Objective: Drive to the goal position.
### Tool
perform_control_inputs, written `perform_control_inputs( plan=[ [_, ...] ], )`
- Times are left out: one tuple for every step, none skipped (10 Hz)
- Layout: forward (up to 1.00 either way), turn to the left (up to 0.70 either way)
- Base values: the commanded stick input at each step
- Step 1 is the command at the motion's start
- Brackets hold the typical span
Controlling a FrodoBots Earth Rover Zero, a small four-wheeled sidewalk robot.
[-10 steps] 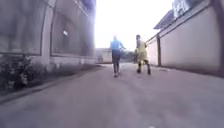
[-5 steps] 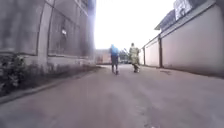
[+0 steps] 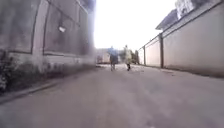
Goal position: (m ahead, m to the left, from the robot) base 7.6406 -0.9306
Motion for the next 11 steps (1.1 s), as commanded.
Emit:
perform_control_inputs(
  plan=[
    [0.50, 0.00],
    [0.50, 0.00],
    [0.50, 0.00],
    [0.50, 0.00],
    [0.50, 0.00],
    [0.50, 0.00],
    [0.50, 0.00],
    [0.50, 0.00],
    [0.50, 0.00],
    [0.50, 0.00],
    [0.50, 0.00]
  ],
)
